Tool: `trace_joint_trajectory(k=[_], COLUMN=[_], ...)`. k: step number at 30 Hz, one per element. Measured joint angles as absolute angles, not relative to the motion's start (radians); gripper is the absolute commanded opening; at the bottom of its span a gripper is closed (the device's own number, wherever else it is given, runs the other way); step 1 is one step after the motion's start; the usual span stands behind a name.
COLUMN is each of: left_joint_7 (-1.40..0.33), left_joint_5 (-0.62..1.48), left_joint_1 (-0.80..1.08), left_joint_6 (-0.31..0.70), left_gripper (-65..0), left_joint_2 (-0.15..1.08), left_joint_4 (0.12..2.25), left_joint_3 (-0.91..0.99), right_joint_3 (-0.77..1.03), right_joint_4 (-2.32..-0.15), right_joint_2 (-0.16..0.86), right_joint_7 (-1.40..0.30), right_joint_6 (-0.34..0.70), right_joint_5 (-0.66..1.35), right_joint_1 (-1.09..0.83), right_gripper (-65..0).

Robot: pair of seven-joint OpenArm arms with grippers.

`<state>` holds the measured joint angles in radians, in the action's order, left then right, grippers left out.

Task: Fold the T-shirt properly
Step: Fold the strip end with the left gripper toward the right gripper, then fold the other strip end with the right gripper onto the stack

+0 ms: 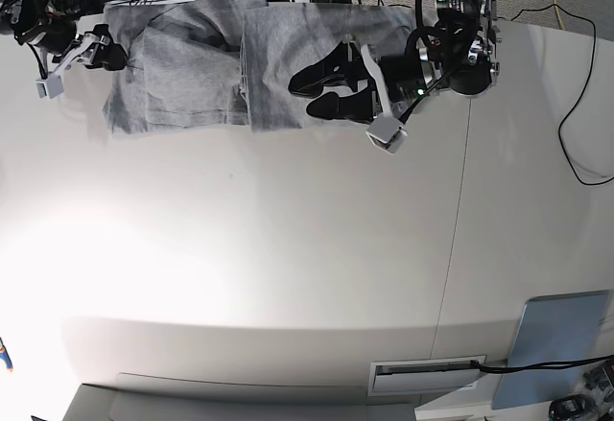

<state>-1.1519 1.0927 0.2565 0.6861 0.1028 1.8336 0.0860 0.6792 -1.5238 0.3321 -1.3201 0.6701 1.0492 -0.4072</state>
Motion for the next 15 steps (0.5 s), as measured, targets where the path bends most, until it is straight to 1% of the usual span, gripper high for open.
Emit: trace_joint_trajectory(k=[4, 12, 14, 15], left_joint_7=[-1.152, -1.152, -1.151, -1.151], left_joint_5=[1.093, 1.062, 1.063, 1.063], left_joint_1=[0.257, 0.257, 0.256, 0.257], left_joint_6=[0.686, 0.686, 0.686, 0.686], left_gripper=[-32.1, -32.1, -32.1, -32.1], left_joint_2=[0.102, 0.103, 0.103, 0.103], left_joint_4=[1.834, 1.834, 1.834, 1.834], left_joint_3=[0.086, 0.086, 0.086, 0.086], right_joint_3=[0.605, 0.496, 0.488, 0.488], right_joint_4=[-1.524, -1.531, -1.531, -1.531], right_joint_2=[0.332, 0.332, 0.332, 0.332], right_joint_7=[-1.338, -1.322, -1.317, -1.316], right_joint_6=[0.671, 0.649, 0.648, 0.648], right_joint_5=[1.11, 1.141, 1.143, 1.142], right_joint_1=[-0.404, -0.402, -0.402, -0.402], right_gripper=[-30.6, -30.7, -32.3, -35.2])
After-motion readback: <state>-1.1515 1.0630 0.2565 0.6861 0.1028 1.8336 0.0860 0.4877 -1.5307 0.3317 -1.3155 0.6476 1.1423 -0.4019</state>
